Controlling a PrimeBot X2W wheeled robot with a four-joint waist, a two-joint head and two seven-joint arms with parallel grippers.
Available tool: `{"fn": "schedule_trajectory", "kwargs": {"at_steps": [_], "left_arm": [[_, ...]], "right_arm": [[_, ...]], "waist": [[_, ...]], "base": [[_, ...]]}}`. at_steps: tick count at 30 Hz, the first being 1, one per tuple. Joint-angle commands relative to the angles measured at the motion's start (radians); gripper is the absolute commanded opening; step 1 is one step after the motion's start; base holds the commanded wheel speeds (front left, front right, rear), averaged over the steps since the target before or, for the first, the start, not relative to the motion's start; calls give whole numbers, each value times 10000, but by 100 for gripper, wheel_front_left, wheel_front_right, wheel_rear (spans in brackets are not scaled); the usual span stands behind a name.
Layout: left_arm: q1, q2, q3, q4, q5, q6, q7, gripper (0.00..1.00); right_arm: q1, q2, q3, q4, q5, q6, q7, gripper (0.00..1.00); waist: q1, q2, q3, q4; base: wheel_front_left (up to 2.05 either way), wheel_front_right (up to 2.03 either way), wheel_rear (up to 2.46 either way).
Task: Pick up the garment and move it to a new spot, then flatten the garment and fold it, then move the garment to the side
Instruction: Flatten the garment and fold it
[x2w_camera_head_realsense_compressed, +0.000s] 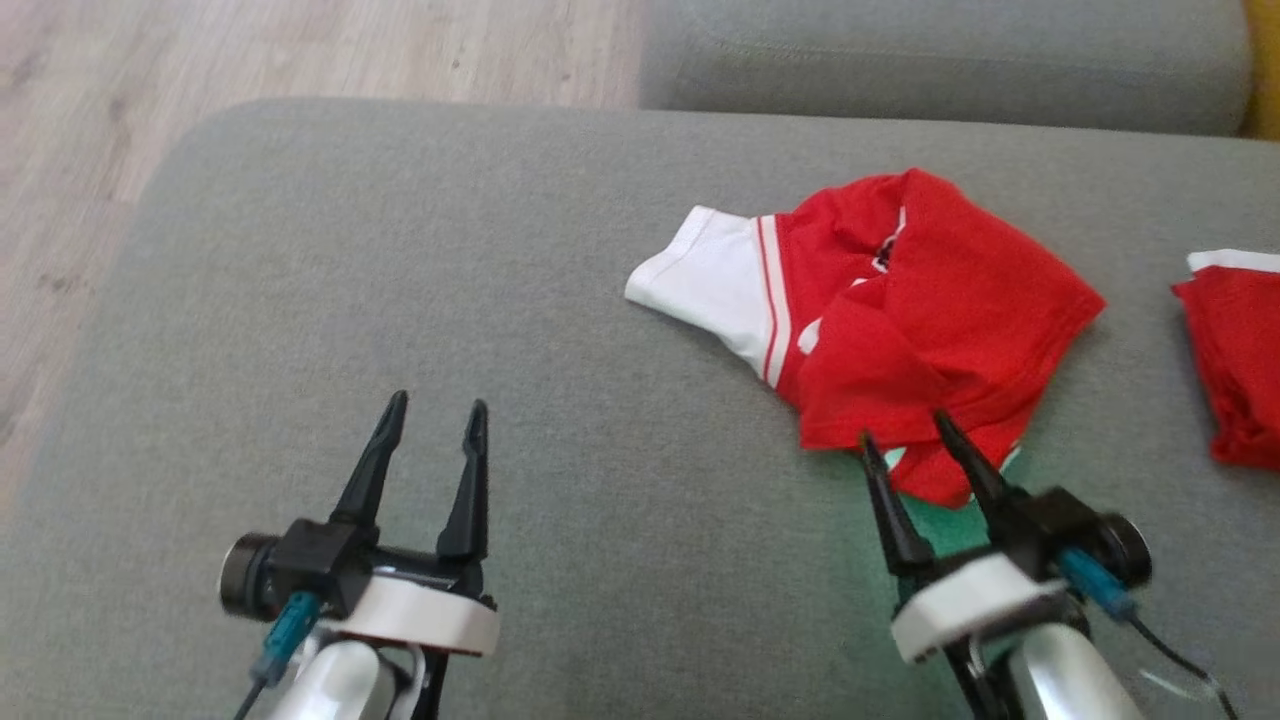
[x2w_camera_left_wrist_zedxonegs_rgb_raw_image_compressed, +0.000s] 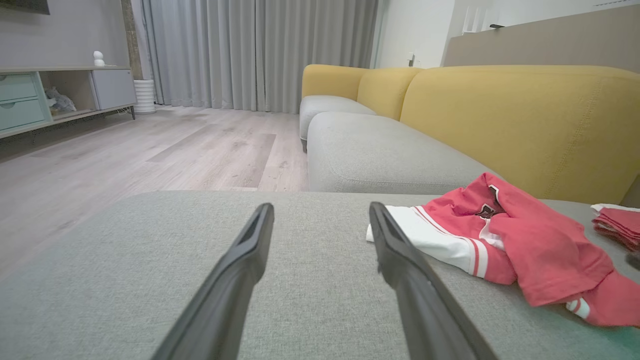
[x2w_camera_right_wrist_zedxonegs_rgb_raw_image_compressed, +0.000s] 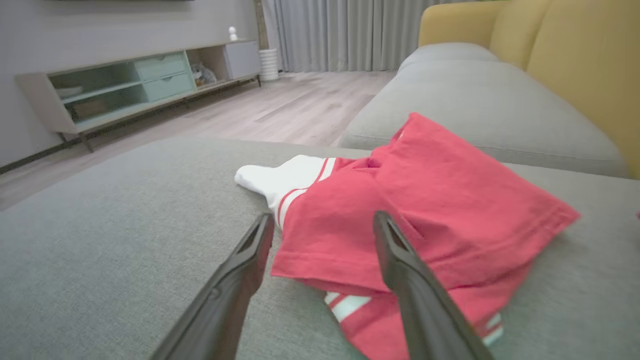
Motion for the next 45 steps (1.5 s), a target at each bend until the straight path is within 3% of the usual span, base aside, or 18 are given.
{"fn": "schedule_trajectory", "kwargs": {"at_steps": [1,10,20,21,22,23,30,35,40,45], "left_arm": [[-550,-33,435,-193,137,-134,-94,100],[-753,-529,647,124,397,-510,-95,100],[-905,-775,986,216,684,-780,-95,100],[-910,-812,1012,221,722,-798,-95,100],[-911,-849,1036,232,757,-814,-95,100],[-909,-882,1061,246,788,-834,-95,100],[-799,-985,1321,377,944,-953,-95,100],[-680,-1031,1485,405,1040,-1031,-95,100],[-551,-1096,1591,380,1127,-1094,-95,100],[-589,-1173,1577,391,1230,-1197,-95,100]], "right_arm": [[-765,-47,382,-16,-416,-7,226,100],[-1836,-47,420,1543,-2169,-7,899,100],[-2359,-47,86,2563,-2779,-7,1071,100],[-2409,-47,70,2647,-2797,-7,1074,82],[-2457,-47,53,2715,-2813,-7,1053,15],[-2500,-47,33,2761,-2832,-7,1010,0],[-2550,-47,-163,2731,-2653,-7,652,0],[-2430,-47,-525,1992,-2191,-7,443,0],[-2391,-78,-1980,748,-1996,-7,731,0],[-2807,-741,-3738,156,-2209,-7,1380,0]], "waist": [[-1,0,214,228],[-1,0,655,923],[-1,0,886,1208],[-1,0,901,1221],[-1,0,910,1229],[-1,0,913,1229],[-1,0,699,956],[-1,0,403,558],[-1,0,198,150],[-1,0,213,-12]], "base": [[0,0,0],[0,0,0],[0,0,0],[0,0,0],[0,0,0],[0,0,0],[0,0,0],[0,0,0],[0,0,0],[0,0,0]]}}
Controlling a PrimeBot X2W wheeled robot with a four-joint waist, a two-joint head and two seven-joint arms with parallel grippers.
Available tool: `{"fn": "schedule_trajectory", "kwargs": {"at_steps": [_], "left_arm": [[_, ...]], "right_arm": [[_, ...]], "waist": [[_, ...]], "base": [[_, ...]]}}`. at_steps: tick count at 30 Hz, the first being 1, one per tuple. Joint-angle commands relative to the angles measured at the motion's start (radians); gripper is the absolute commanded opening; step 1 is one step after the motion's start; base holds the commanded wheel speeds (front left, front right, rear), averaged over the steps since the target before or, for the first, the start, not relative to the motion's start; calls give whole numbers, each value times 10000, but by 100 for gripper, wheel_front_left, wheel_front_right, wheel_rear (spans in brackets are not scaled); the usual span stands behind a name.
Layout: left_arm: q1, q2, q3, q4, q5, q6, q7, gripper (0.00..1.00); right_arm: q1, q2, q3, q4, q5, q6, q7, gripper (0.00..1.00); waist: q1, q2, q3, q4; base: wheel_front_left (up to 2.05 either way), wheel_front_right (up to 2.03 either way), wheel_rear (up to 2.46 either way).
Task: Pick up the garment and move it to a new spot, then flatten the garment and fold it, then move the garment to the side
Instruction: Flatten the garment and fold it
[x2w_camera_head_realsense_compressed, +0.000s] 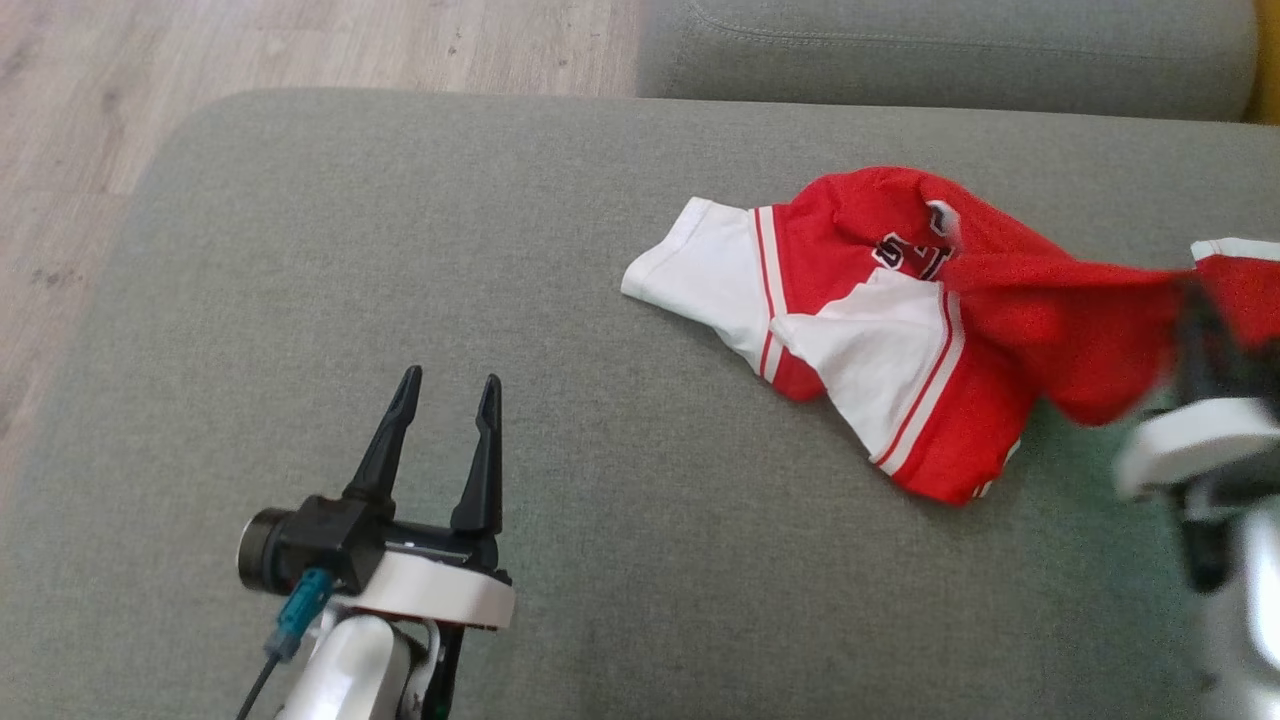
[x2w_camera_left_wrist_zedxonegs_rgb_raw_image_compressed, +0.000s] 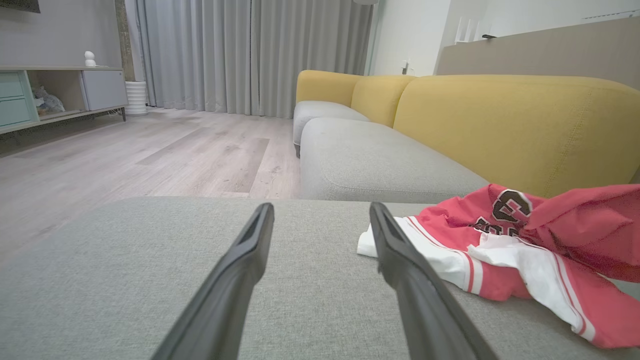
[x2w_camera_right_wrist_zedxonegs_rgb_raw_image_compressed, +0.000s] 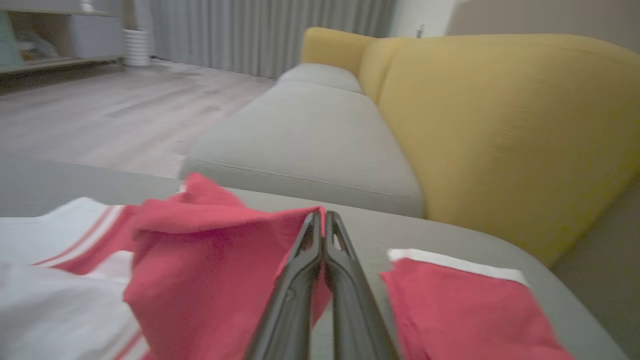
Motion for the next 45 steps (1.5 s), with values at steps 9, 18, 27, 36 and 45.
{"fn": "schedule_trajectory", "kwargs": {"at_steps": [9,18,27,36,45], "left_arm": [[-356,-69,432,-206,174,-156,-95,100],[-222,-5,589,-153,237,-164,-95,100],[77,50,661,-228,236,-145,-95,100],[166,27,601,-346,264,-166,-95,100],[-118,-144,433,-295,294,-248,-95,100]], "right_arm": [[-1451,-379,-2150,411,-918,-7,314,100],[-1255,451,-1738,-286,-749,-7,-980,100],[895,549,1148,-1539,1580,-7,-1660,100],[2276,552,2180,-1963,2527,-7,-1839,100],[1436,552,3734,-1068,1321,-7,-526,100]], "waist": [[1,0,64,6],[1,0,-299,-226],[1,0,-770,-527],[1,0,-605,-529],[1,0,68,108]], "base": [[0,0,0],[0,0,0],[0,0,0],[0,0,0],[0,0,0]]}}
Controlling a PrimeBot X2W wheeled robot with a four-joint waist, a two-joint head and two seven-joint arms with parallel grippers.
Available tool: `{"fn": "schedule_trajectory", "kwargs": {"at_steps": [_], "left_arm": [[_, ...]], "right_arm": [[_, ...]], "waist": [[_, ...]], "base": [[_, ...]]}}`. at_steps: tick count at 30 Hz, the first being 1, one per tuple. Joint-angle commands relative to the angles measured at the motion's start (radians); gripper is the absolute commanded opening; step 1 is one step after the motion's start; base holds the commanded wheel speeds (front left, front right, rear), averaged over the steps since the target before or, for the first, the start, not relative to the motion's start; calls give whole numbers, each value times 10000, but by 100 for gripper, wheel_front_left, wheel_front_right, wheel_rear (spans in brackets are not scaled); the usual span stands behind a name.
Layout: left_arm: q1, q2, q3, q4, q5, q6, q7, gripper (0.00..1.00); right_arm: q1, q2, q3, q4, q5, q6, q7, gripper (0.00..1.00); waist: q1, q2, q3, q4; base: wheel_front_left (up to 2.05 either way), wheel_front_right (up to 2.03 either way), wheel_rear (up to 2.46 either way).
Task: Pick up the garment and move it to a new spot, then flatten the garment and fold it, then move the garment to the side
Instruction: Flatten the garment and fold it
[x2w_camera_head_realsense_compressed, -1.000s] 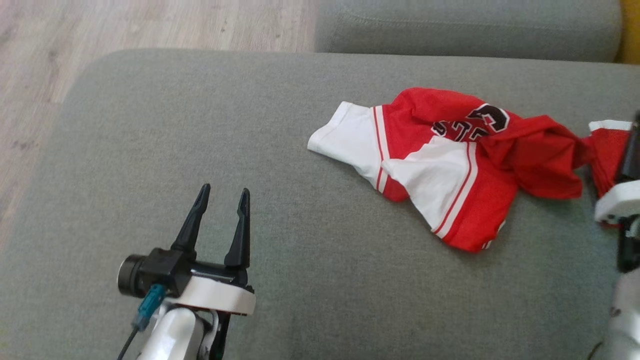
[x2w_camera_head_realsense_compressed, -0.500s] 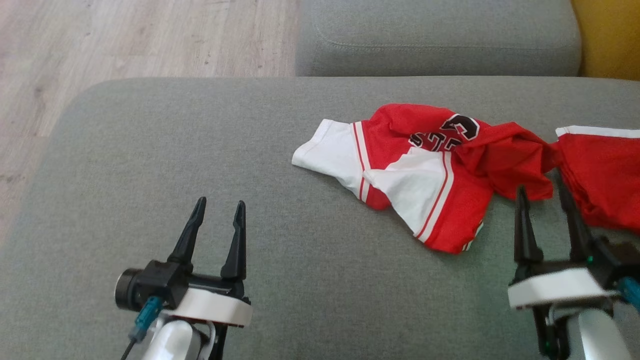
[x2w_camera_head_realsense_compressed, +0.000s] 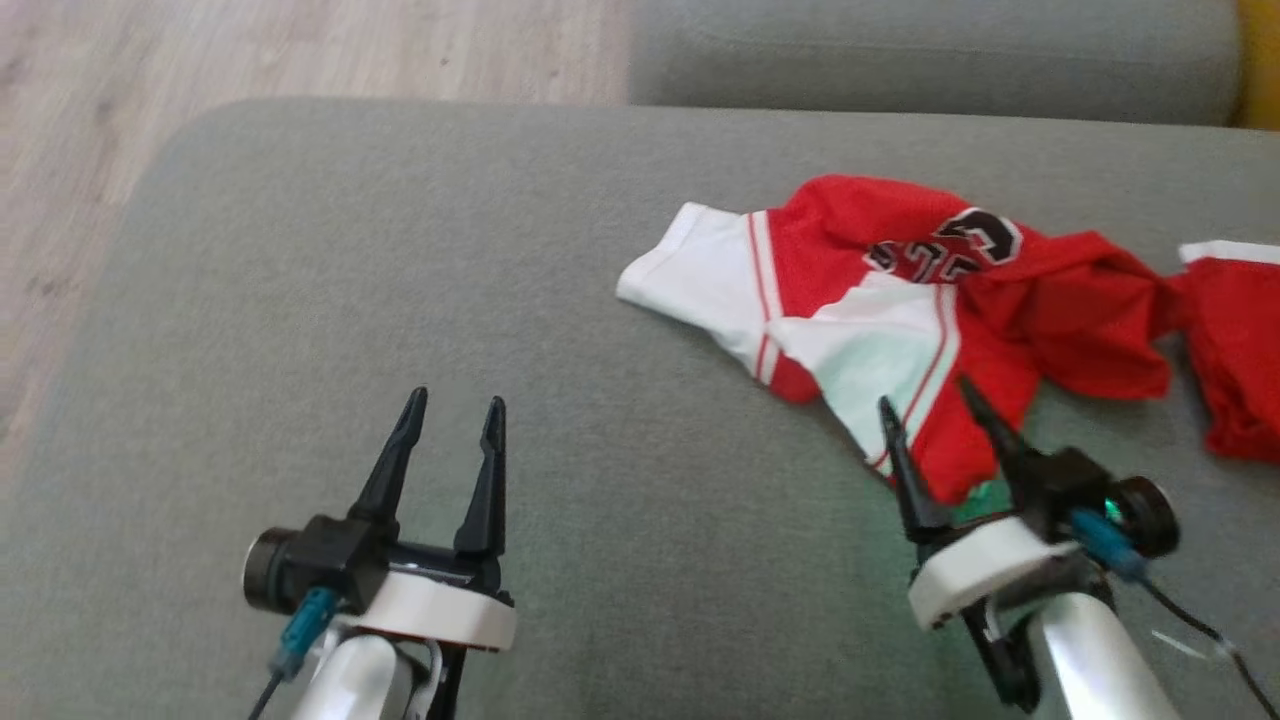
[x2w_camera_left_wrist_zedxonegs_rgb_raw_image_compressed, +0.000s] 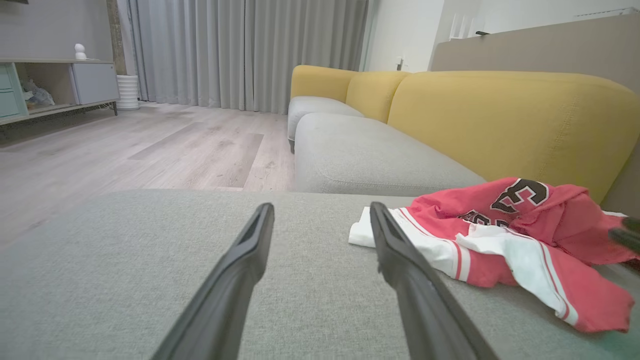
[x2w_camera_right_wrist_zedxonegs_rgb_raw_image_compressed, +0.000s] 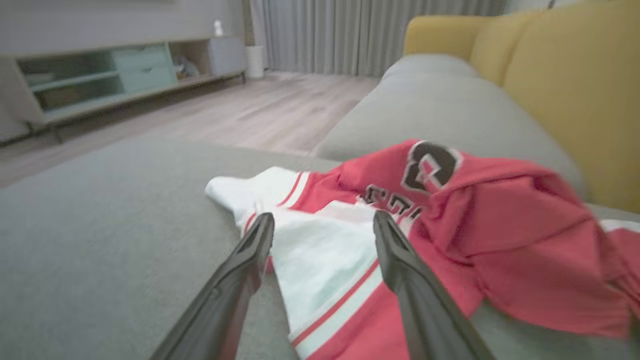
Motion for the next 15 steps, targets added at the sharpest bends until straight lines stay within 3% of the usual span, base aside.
{"fn": "schedule_trajectory", "kwargs": {"at_steps": [1,6,14,15], "left_arm": [[-504,-24,236,-263,113,-54,-95,100],[-661,-132,174,-143,127,-98,-95,100],[-804,-185,402,-187,164,-152,-95,100],[-805,-197,406,-188,181,-154,-95,100]], "right_arm": [[-502,-52,311,41,-258,-7,180,100],[-1005,-51,344,1504,-1281,-7,936,100],[-1436,-51,-637,2990,-2221,-7,1257,100],[-1471,-51,-676,3102,-2182,-7,1275,46]], "waist": [[-1,0,229,284],[-1,0,422,669],[-1,0,575,930],[-1,0,584,935]], "base": [[0,0,0],[0,0,0],[0,0,0],[0,0,0]]}}
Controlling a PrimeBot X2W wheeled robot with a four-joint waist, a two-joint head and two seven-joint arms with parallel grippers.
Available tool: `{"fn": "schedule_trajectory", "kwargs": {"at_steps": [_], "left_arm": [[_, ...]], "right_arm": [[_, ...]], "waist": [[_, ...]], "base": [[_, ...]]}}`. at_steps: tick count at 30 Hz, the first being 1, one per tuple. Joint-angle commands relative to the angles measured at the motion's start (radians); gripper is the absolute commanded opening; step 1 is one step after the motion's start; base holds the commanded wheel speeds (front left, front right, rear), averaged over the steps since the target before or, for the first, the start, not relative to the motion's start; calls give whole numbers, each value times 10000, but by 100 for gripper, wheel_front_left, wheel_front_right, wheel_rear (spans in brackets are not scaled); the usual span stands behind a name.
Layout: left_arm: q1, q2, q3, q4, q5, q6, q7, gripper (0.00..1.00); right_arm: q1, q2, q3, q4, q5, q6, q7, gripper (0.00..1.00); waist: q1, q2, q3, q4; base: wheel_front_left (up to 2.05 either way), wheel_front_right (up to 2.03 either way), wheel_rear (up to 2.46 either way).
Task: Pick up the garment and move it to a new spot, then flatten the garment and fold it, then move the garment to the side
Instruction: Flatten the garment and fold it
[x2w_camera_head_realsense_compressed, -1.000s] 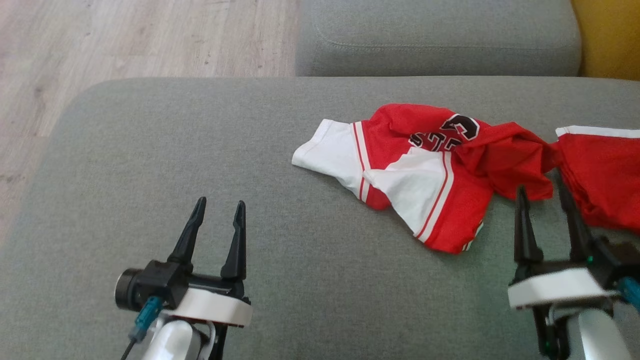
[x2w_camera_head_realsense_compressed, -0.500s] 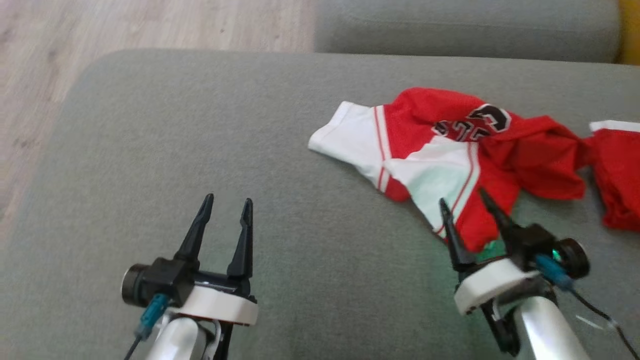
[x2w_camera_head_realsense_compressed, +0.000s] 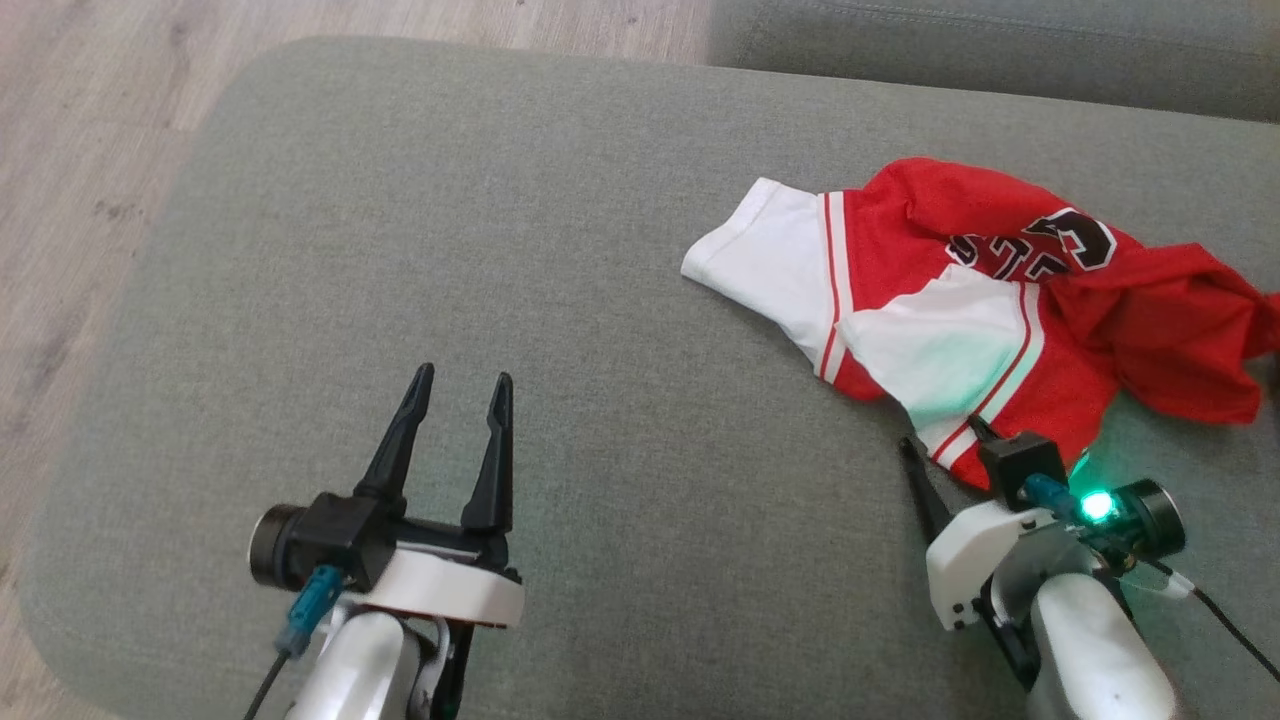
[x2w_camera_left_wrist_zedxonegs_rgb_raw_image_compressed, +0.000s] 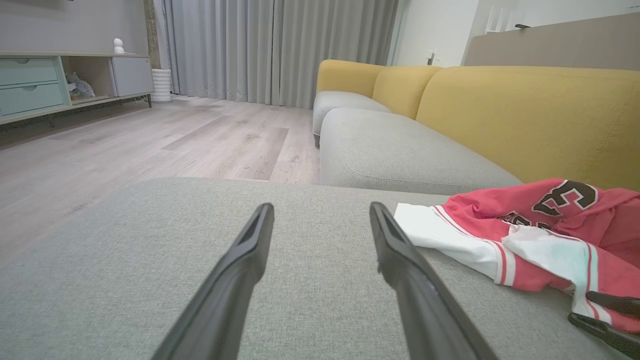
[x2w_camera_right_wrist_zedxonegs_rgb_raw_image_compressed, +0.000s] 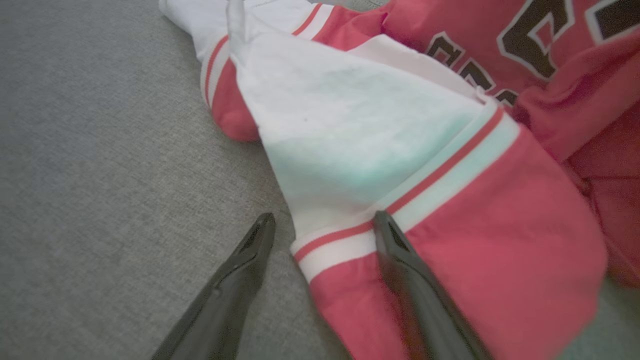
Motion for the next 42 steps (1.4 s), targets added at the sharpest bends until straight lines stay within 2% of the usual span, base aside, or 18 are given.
{"fn": "schedule_trajectory", "kwargs": {"at_steps": [1,2,6,9,18,23,31,32,34,39,42], "left_arm": [[-418,9,375,-316,85,-62,-95,100],[-415,-6,371,-308,101,-64,-95,100],[-410,-63,342,-251,139,-76,-95,100],[-401,-86,356,-205,152,-92,-95,100],[-325,-1,802,-358,176,-58,-95,100],[-357,97,1052,-474,218,-72,-95,100],[-378,295,1165,-372,349,-129,-95,100],[-371,321,1175,-362,354,-136,-95,100],[-350,380,1207,-360,352,-143,-95,100],[-290,523,1415,-429,309,-54,-95,100],[-288,536,1497,-510,284,-7,-95,100]], "right_arm": [[-162,-42,145,-24,-11,-7,32,46],[-194,-42,134,69,38,-7,25,0],[-352,-42,423,317,627,-7,-150,0],[-515,-41,1032,239,1541,-7,-366,0],[-1608,-41,3439,-1079,4333,-7,-420,0],[-2613,-41,4523,-1245,5641,-7,-354,0],[-3559,-41,6205,-585,6632,-7,-873,0],[-3586,-41,6440,-563,6756,-7,-940,30],[-3601,-41,6862,-607,6976,-7,-1091,100],[-3417,-41,7641,-792,7306,-7,-1129,100],[-3285,-41,7445,-852,7259,-7,-1402,100]], "waist": [[-1,0,6,1],[-1,0,10,4],[-1,0,-34,-17],[-1,0,-153,-53],[-1,0,-568,-30],[-1,0,-747,307],[-1,0,-985,1116],[-1,0,-1005,1186],[-1,0,-1020,1246],[-1,0,-1022,1009],[-1,0,-1045,687]], "base": [[0,0,0],[0,0,0],[0,0,0],[0,0,0],[0,0,0],[0,0,0],[0,0,0],[0,0,0],[0,0,0],[0,0,0],[0,0,0]]}}
